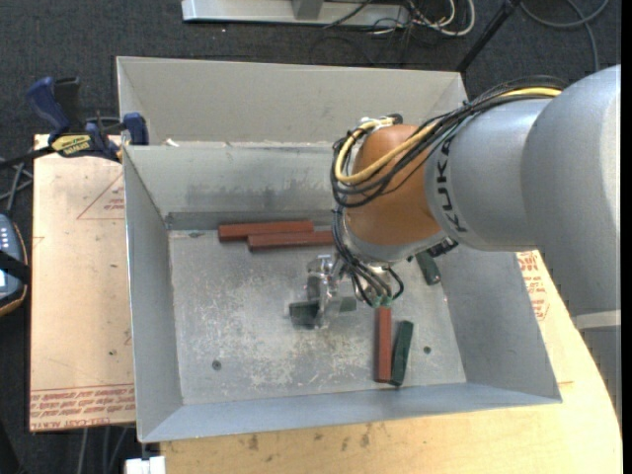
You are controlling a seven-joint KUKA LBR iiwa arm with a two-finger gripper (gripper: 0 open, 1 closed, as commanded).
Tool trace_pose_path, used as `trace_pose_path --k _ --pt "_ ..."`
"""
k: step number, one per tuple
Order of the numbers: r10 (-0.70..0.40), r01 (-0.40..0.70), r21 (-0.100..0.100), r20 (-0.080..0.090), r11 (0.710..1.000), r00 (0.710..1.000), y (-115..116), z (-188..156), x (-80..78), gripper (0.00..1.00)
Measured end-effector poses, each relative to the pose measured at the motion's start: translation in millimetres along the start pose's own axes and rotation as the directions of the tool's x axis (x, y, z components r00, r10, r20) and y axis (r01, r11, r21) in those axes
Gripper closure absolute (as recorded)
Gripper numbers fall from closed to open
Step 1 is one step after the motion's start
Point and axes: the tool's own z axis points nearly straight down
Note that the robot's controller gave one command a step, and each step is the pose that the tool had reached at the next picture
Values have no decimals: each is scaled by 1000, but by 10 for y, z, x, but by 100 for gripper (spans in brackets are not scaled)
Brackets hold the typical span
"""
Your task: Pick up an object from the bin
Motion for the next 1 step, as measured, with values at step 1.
trace_pose_path --k 1 --pt "0 0 0 2 1000 1000 2 -81 -7 100"
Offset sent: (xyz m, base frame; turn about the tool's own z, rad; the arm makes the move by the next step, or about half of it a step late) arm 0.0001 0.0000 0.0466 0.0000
